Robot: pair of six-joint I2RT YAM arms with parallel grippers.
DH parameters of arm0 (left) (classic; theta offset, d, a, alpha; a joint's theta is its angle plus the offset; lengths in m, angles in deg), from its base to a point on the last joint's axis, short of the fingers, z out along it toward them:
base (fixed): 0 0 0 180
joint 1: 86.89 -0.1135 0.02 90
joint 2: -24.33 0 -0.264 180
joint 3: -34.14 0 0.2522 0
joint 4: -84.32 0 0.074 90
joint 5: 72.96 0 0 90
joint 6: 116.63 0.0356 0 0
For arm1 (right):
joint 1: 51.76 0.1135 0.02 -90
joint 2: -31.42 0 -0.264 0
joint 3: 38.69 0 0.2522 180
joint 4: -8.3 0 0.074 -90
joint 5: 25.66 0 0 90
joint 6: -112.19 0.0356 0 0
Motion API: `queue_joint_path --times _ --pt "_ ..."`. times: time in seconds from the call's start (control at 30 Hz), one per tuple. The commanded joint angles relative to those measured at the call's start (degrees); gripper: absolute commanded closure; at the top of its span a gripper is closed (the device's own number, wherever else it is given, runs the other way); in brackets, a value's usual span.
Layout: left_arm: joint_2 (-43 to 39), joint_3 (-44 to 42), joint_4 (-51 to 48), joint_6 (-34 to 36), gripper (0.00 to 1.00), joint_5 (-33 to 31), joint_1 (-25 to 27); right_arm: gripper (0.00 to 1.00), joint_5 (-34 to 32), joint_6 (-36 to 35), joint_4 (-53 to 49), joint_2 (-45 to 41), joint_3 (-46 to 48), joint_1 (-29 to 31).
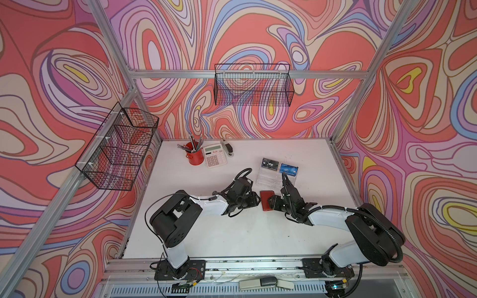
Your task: Put the credit cards into the card holder
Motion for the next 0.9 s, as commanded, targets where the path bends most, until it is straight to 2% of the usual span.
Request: queue_joint_path --times 0.0,0.1,0.27,0.43,0.67,0.77,0.87 --pt "1.46 0.98 1.83 -0.17 0.57 -0.17 0.37 0.47 4.49 1.28 4.95 -0.70 2.79 -0.11" --pt "2.07 1.05 1.80 0.66 0.57 -1.81 0.37 0.51 5.40 1.45 6.29 -0.08 3.67 0.14" --pt "4.41 2.67 -0.52 1.69 0.65 -3.25 0.37 0.56 5.75 2.44 9.73 1.71 5.07 1.27" --pt "5.90 2.84 1.68 2.20 0.69 0.28 0.54 0.60 4.92 2.64 10.33 3.91 3.24 4.12" --pt "-2.35 -5.51 5.79 1.07 0.70 -0.74 1.00 0.62 0.69 4.21 10.10 8.12 -1.58 12.22" --pt "-4.64 -7.40 5.29 1.67 0.70 -0.96 1.05 0.62 0.41 5.20 12.31 9.26 -1.96 14.17" --pt "-5.30 -9.48 7.01 1.15 0.75 -1.09 0.99 0.62 -0.69 5.56 12.44 10.50 -2.81 15.47"
